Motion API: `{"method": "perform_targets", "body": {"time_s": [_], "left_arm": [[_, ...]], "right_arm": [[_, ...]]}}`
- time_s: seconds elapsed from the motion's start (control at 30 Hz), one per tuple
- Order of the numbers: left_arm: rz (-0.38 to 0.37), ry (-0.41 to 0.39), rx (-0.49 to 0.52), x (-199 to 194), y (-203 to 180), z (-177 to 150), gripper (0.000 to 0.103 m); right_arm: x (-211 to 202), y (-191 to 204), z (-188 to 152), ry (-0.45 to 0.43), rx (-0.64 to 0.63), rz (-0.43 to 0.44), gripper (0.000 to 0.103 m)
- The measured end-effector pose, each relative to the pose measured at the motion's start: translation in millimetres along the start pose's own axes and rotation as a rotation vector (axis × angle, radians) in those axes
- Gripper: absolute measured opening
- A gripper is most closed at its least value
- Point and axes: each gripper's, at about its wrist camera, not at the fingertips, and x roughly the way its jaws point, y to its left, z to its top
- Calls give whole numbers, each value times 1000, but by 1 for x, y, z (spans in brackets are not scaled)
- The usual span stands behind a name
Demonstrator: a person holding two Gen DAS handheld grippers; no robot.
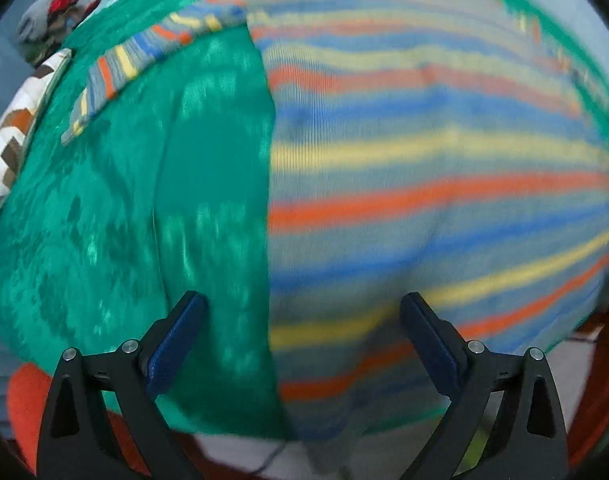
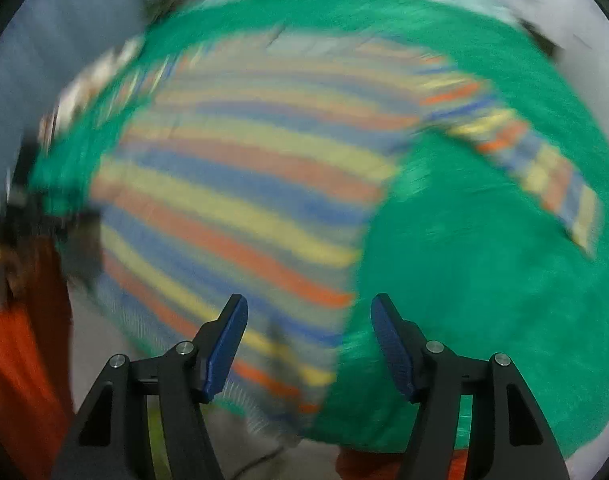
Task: Fold small clothes
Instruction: 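Smooth the sweater body flat with both grippers open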
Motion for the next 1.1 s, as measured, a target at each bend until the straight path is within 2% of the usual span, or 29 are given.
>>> {"method": "perform_targets", "body": {"time_s": [0.07,0.17,0.27,0.4,0.53,0.6,0.67,0.73,0.8,0.9,1.1], "left_arm": [[19,42,12,2,1,-8,100],[12,28,-19,-13,10,-11,98],[-57,-55,-68,-39,17,-4,99],[-128,-174,-102,-61,14,19,99],[-133,-249,-123,-52,5,48,99],[-140,-239,-139,-42,4,50,99],[-140,-189,-158,-18,3,44,99],[-146,-154,-167,-1,1,33,99],[-136,-198,-143,0,-2,23,102],[-115,-180,-128,1,-7,24,102],[-129,-182,-134,2,-6,23,103]], "right_arm": [[33,8,-13,177,-59,-86,64],[23,0,-22,185,-14,-109,64],[-6,-8,-20,103,30,-142,64],[-40,-12,-7,-78,110,-97,65],[-40,-13,8,-239,197,-44,66],[-31,-10,16,-280,211,-33,66],[-13,-3,18,-275,197,-48,66],[4,2,10,-227,180,-61,66],[16,1,2,-204,179,-56,68],[18,-3,5,-204,195,-42,72],[20,-3,6,-208,204,-37,73]]}}
